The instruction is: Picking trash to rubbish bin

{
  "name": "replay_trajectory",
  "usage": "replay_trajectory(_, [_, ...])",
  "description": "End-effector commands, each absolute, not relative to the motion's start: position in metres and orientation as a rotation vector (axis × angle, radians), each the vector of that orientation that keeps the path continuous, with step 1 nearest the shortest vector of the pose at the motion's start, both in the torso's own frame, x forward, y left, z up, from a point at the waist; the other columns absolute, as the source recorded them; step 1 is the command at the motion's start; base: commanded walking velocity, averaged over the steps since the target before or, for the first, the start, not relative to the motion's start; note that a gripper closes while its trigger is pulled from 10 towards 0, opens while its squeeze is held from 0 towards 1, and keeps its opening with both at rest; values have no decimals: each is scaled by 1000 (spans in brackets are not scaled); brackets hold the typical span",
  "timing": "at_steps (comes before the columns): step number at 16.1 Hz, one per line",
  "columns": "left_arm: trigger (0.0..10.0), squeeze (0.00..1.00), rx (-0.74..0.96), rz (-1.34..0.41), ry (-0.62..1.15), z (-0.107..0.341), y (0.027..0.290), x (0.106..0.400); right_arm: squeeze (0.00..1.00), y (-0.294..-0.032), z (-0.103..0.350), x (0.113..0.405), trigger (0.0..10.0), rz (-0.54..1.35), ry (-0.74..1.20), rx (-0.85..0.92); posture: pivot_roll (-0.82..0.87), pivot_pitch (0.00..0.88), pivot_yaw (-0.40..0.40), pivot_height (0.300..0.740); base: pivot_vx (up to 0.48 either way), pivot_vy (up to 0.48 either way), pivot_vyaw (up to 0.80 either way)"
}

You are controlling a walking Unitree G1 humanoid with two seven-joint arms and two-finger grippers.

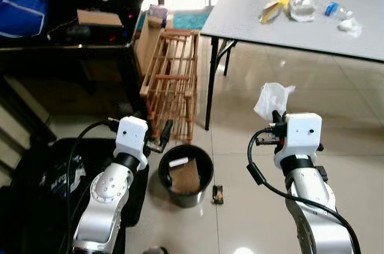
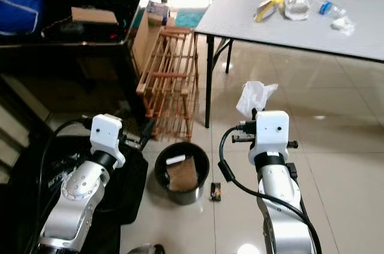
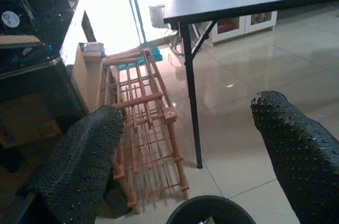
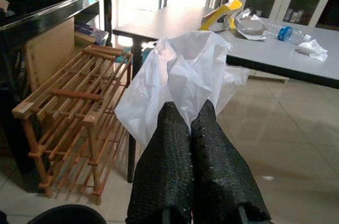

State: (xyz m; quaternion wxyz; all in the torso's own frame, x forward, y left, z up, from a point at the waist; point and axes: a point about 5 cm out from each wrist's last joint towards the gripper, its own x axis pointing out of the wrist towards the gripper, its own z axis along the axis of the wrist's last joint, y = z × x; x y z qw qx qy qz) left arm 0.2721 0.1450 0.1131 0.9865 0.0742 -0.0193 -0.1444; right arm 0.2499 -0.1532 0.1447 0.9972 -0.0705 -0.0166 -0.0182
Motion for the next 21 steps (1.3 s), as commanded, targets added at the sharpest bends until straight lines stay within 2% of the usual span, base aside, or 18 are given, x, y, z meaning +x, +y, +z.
replay_trajectory(1, [10000, 0, 148, -297, -55, 116, 145, 272, 0, -154, 145, 249, 10000, -43, -33, -141, -24, 97, 32, 740, 461, 0, 0])
replay_trajectory(11, [10000, 0, 147, -293, -55, 115, 146, 272, 0, -152, 147, 249, 10000, -39, -44, -149, -25, 98, 32, 740, 434, 0, 0])
replay_trajectory(21, [10000, 0, 138, -271, -35, 112, 148, 275, 0, -147, 146, 248, 10000, 0, -52, -142, -28, 99, 40, 740, 0, 0, 0])
